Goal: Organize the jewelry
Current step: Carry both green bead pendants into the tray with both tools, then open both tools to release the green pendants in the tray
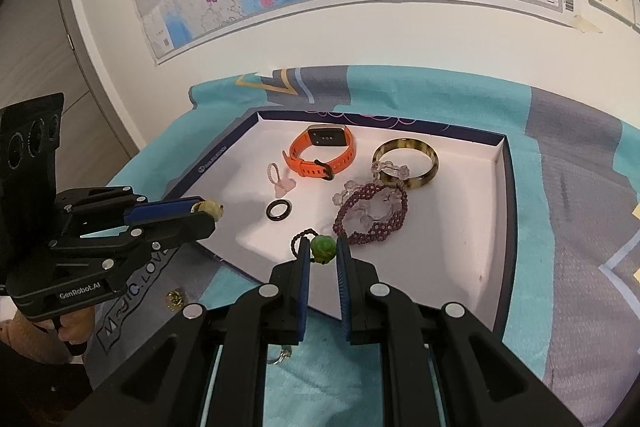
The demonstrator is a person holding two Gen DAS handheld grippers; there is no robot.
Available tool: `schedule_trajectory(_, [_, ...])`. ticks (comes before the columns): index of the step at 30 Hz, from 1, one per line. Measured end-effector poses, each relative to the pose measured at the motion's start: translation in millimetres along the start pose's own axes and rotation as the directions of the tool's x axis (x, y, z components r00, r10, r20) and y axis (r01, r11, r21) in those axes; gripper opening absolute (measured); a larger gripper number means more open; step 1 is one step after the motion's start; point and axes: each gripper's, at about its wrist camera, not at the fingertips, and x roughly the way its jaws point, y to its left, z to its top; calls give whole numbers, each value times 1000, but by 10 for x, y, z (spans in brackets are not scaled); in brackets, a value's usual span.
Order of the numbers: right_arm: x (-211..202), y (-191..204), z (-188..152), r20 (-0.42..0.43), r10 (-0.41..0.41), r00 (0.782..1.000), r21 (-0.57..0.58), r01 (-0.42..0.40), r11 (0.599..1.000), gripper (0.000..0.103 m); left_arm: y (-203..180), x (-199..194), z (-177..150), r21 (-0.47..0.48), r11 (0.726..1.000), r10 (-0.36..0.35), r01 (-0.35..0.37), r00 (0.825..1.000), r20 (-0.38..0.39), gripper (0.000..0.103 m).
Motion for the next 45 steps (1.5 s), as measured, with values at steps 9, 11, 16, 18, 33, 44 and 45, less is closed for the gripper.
schedule_trajectory(9, [156,-26,36,-29,-10,1000,-6,10,1000,12,22,134,28,-13,1000,-11,11,1000,-21,17])
schedule_trajectory(11, [195,-36,39,-37,-13,999,-5,13,1000,12,23,166,30,-14,1000,-10,10,1000,-26,17])
schedule_trajectory(16, [272,-59,42,-53,-21,998,-4,21,1000,12,31,282,37,-26,1000,-15,13,998,-53,17])
schedule_trajectory(18, [300,-62,46,-59,-21,998,-3,21,1000,12,36,322,33,-30,999,-17,15,998,-64,17])
schedule_trajectory(33, [437,-83,55,-85,-37,996,7,38,999,12,89,586,32,-54,998,-18,12,993,-120,17])
schedule_trajectory(44, [249,-72,27,-40,-69,997,8,69,998,19,95,487,18,-59,998,8,-14,996,-91,29])
schedule_trajectory(45, [200,-64,21,-30,-67,997,7,68,998,20,97,435,13,-57,998,15,-19,997,-78,31])
